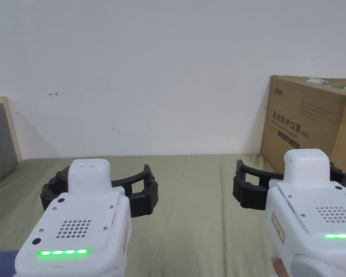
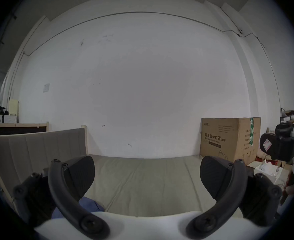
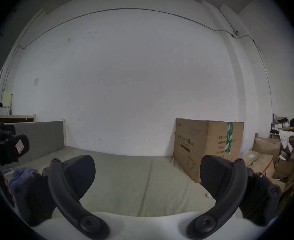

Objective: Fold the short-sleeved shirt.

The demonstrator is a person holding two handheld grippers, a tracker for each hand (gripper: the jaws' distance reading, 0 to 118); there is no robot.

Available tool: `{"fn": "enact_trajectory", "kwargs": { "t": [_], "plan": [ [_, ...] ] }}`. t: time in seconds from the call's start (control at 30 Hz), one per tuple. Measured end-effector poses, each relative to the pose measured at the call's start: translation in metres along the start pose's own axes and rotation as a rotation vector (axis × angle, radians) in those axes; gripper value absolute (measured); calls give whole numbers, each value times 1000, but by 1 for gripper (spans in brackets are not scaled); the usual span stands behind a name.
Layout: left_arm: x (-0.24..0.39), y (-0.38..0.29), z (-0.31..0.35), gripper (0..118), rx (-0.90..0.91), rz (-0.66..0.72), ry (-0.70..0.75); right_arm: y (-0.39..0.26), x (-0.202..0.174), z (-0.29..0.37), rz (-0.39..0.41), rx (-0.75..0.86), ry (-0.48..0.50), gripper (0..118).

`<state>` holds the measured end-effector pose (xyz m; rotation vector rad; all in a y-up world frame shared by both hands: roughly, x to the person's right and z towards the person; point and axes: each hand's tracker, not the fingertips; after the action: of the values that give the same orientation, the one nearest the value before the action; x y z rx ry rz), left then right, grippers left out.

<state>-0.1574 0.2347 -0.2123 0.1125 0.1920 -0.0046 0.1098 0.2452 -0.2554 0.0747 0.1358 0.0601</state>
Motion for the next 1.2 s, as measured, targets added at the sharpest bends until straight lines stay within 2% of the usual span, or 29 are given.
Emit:
{"fn": "enact_trajectory", "kwargs": {
  "t": [0.33,0.4,0.43,0.47,0.5,0.53,0.57,0.6,0.67,0.97,1.1,1.2],
  "plan": [
    [-3,0,-1,118,-17,5,-8,-4,0,1,-19,4,26,118],
    [-2,2,0,110,-17,-21,-3,-6,-1,-1,-14,-10,20,109],
    [-2,3,0,100,-18,-37,-1,-6,-1,-1,-18,-14,21,88],
    [-1,3,0,69,-18,-50,-9,-7,-1,0,-31,-12,31,32],
    [-1,2,2,37,-15,-63,-22,-8,1,1,-49,-11,36,3],
    [0,1,3,7,-12,-75,-29,-9,2,-2,-58,-26,24,3],
    [0,1,3,7,-19,-89,-32,-11,4,-5,-72,-59,-1,3],
    [1,-1,1,1,-39,-108,-33,-12,7,-6,-104,-53,13,3],
    [0,-5,-1,1,-46,-103,-24,-15,14,-8,-136,-76,50,3],
    [-3,-11,-4,0,-96,-21,-66,-16,19,0,-92,-56,34,1],
    [-10,-13,0,0,-100,-38,-54,-17,12,-2,-83,-58,43,1],
    [-34,-13,10,0,-123,-48,-23,-22,-11,-10,-98,-64,104,1]
  ]
}}
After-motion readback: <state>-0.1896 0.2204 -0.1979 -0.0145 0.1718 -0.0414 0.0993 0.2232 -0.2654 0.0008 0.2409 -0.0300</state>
